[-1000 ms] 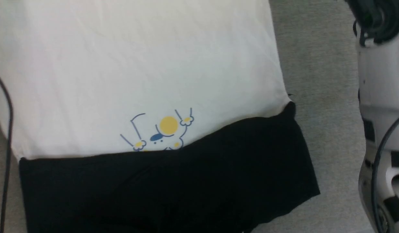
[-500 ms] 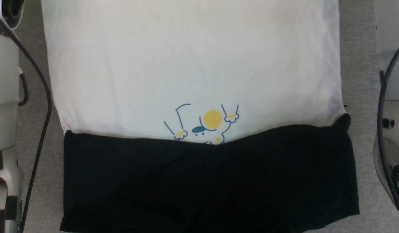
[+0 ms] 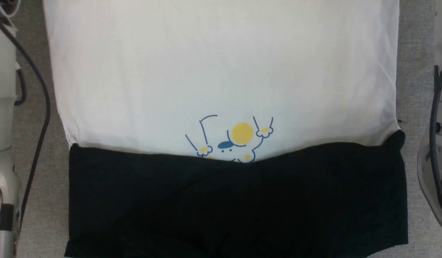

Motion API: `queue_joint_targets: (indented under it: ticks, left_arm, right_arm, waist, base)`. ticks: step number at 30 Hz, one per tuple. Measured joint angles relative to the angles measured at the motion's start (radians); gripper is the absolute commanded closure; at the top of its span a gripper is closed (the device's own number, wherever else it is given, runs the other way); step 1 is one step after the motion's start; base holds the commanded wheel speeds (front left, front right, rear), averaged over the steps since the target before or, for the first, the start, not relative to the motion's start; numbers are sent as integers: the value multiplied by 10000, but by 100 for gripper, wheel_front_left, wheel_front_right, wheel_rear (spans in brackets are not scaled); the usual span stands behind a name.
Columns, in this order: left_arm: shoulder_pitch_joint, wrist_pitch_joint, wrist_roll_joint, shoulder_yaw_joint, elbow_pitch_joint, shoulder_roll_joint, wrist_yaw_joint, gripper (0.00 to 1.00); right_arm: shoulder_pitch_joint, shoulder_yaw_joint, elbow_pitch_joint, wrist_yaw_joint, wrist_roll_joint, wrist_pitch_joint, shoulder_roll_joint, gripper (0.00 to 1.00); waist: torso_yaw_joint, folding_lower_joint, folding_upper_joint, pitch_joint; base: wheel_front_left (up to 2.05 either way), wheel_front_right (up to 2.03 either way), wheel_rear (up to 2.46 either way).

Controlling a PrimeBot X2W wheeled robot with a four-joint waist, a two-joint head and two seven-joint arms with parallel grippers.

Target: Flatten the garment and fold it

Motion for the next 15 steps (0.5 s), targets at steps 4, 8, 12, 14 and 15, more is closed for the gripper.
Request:
queue_joint_targets:
  ticks: [4,8,12,14,15]
  left_arm:
    - [-354,-1083,454,29,222,151,188,100]
    - [-580,-1960,612,71,606,213,407,100]
    - [-585,-2307,594,36,1129,221,343,100]
    - [-500,-2564,566,42,1212,272,278,100]
    - [-396,-2709,516,48,1243,305,245,100]
  right_arm:
    - [24,318,-418,0,-199,-1156,-21,100]
    - [31,399,-522,0,-265,-2155,-25,100]
    - [211,583,-414,0,217,-2918,-36,100]
    - [481,757,-389,0,466,-3373,-40,100]
    - [667,861,-380,0,650,-3624,-36,100]
  waist:
    - [-157,0,0,-19]
    - [-283,0,0,-161]
    - [-364,0,0,-441]
    - [-404,0,0,-625]
    - [-428,0,0,-748]
  base:
    - [0,0,0]
    - [0,0,0]
    - [0,0,0]
    - [0,0,0]
    - [0,0,0]
